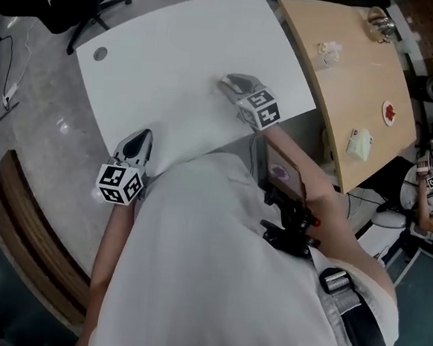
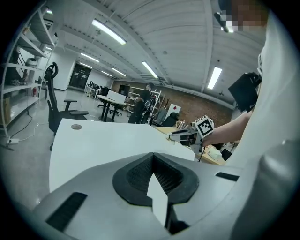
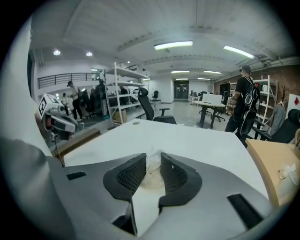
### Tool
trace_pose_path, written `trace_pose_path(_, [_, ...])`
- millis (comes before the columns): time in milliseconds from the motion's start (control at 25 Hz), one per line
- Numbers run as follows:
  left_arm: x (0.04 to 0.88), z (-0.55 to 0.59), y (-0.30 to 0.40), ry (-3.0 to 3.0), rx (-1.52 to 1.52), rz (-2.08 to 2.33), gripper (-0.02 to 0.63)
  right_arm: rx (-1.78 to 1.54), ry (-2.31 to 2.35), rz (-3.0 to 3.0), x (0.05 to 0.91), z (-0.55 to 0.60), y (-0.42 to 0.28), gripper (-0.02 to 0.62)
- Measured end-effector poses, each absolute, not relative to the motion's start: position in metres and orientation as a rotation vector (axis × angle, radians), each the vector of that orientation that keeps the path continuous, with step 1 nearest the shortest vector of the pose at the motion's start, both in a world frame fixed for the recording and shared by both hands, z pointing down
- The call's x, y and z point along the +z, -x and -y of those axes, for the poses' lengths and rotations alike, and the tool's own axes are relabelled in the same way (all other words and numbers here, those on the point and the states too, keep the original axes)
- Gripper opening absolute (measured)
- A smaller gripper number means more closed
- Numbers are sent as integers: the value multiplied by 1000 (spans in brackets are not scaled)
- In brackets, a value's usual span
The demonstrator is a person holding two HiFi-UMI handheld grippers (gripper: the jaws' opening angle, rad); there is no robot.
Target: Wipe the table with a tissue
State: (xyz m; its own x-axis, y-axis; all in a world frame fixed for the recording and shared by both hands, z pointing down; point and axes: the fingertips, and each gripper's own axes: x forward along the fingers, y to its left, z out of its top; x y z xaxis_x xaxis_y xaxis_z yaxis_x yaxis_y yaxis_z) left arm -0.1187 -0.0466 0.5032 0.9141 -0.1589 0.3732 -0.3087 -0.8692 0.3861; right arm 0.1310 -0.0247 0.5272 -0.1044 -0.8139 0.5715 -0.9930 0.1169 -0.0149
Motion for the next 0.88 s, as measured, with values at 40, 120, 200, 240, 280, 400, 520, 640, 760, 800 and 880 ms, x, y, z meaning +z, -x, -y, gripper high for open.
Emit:
trace_pose_path(40, [501,48,117,-2632,459,329,6,567,-1771,2010,519,24,-126,97])
trace_pose_path(120, [498,49,114,-2638,455,312,5,567,-1821,2064,503,23,-119,97])
trace_pose_path(200, [495,48,110,-2643,454,296,6,576,-1870,2095,492,21,-116,97])
trace_pose_path(240, [494,48,108,-2647,454,288,5,578,-1891,2108,487,20,-115,97])
trace_pose_path(280, [493,48,106,-2651,453,283,5,574,-1904,2121,482,19,-114,97])
trace_pose_path(400, [492,46,99,-2665,449,279,6,556,-1920,2162,474,18,-112,97])
trace_pose_path(520, [492,40,90,-2672,444,267,5,574,-1957,2195,469,7,-112,97])
trace_pose_path(640, [488,42,92,-2678,451,267,6,590,-1970,2226,466,2,-102,97])
trace_pose_path(760, [490,41,95,-2681,463,267,6,591,-1948,2228,474,0,-95,97])
trace_pose_path(800, [490,41,95,-2683,461,267,5,591,-1943,2228,475,0,-94,97])
trace_pose_path(880, [486,42,96,-2688,454,266,6,582,-1933,2238,474,1,-91,97])
